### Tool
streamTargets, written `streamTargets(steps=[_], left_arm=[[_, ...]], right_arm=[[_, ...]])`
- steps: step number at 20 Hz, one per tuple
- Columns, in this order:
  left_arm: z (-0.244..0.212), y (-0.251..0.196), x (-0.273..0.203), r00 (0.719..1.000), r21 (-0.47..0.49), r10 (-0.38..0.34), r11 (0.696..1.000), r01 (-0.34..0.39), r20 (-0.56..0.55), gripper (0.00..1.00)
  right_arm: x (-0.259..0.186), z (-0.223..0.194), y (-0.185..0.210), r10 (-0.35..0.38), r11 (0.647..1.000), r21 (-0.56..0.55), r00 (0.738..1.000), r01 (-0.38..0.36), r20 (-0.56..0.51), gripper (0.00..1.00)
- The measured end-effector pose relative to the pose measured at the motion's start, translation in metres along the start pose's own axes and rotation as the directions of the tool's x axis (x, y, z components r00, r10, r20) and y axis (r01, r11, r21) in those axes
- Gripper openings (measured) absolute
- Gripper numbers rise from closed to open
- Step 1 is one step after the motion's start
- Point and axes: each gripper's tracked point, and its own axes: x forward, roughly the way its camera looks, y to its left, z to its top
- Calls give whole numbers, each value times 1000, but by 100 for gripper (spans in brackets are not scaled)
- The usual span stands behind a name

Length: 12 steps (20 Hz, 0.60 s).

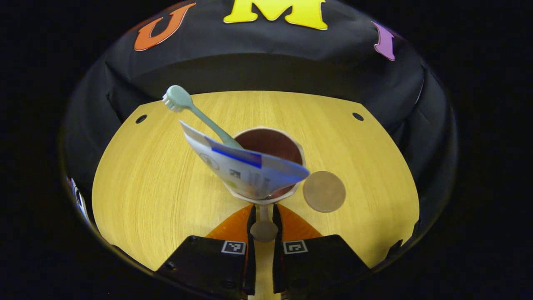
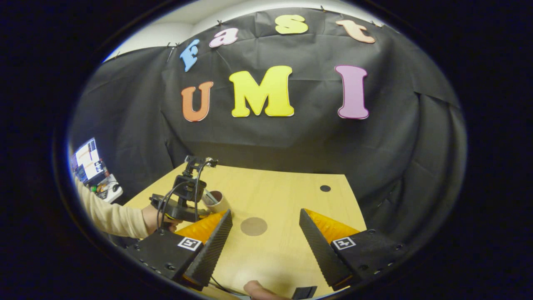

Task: Put the toothbrush and toothpaste on the desktop into the cup, then pick up the cup and place it on the coaster on the desktop.

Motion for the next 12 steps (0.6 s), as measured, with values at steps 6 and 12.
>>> streamTargets(steps=[6, 12], left_arm=[[24, -57, 30, 996, 73, -70, 995, 73, -47, 18], [11, -57, 51, 992, 121, 1, 993, 14, -122, 19]], right_arm=[[1, -9, -32, 14, 1000, -18, 1000, -15, -20, 98], [4, -19, -73, -25, 999, 28, 999, 26, -30, 98]])
